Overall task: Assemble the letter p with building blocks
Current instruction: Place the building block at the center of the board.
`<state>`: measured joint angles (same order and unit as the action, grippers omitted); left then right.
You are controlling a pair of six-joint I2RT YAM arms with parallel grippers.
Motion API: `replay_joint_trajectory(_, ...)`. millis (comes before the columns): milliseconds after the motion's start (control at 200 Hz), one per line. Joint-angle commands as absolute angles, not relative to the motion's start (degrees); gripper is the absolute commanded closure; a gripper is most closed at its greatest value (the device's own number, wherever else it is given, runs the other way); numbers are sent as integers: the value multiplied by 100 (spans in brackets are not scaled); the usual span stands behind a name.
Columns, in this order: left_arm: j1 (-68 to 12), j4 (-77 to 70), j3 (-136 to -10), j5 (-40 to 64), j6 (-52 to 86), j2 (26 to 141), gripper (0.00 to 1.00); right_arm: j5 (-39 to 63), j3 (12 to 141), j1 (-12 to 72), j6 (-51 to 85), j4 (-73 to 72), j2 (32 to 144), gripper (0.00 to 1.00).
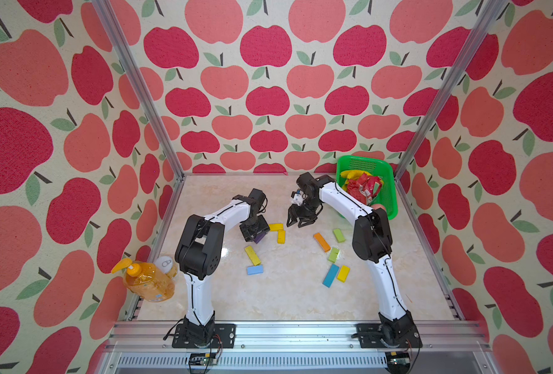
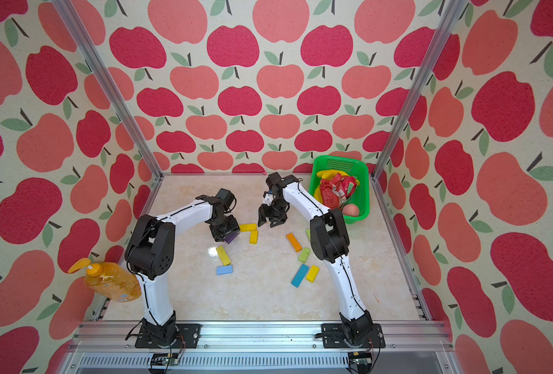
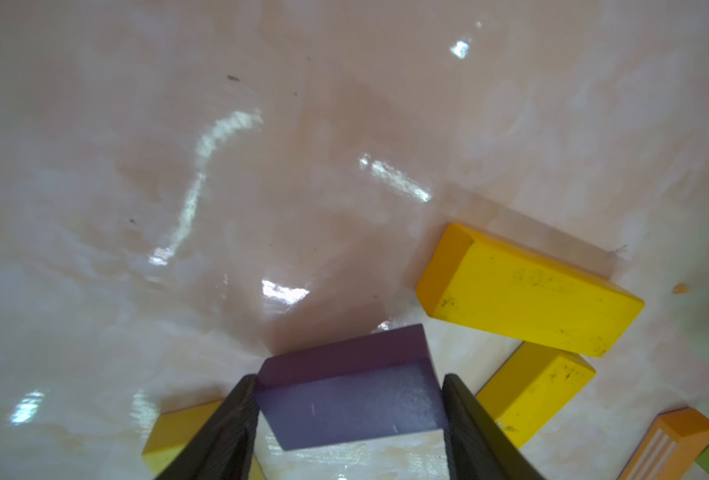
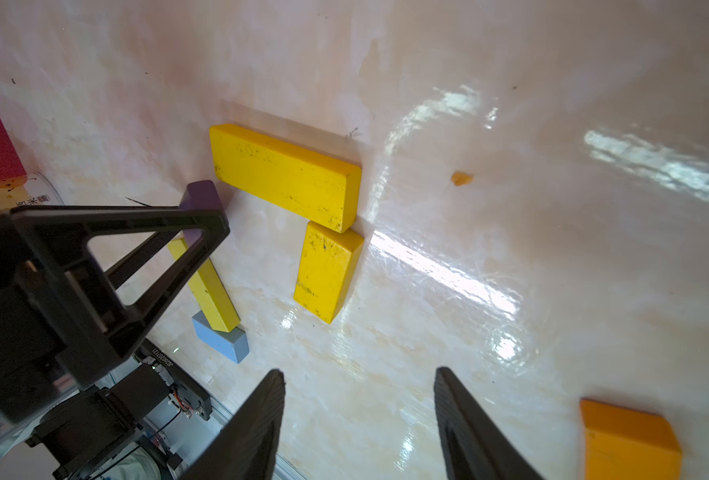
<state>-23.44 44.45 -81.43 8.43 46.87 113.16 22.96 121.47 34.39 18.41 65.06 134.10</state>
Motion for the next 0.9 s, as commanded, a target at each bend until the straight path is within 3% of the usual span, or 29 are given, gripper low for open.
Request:
replay_joint_trajectory(0,-2473,4465,-8109,788,4847,11246,43,2218,11994,3409,1664,6469,13101,39)
replay_joint_trajectory(365,-2606,4474,-8069,760,4862,11153,25,2038,11531,3385,1697,5926,12850,32)
replay_joint_trajectory(420,-2610,4368,-7999,761,4803,11046,13,1916,11310,3377,1775,5547,12765,28)
replay_joint_trajectory(510,-2618,4107,-7867,798,4684,10850,9,1096,10832,3333,2095,4649,12612,12)
replay_joint_trajectory(620,-2636,3791,-7601,600,4512,10412,5,-377,9630,3338,2405,3044,12142,1)
replay_joint_trajectory(730,-2670,3681,-7304,-147,4154,9630,3,-1531,8573,3375,2405,1703,11583,1)
replay_joint_trajectory(820,-2678,3307,-6906,-798,3588,9040,1,-2283,8281,3480,2447,1427,11346,1)
replay_joint_trajectory(895,-2686,2834,-6508,-1158,2981,8690,2,-2312,8297,3573,2162,1362,11345,1)
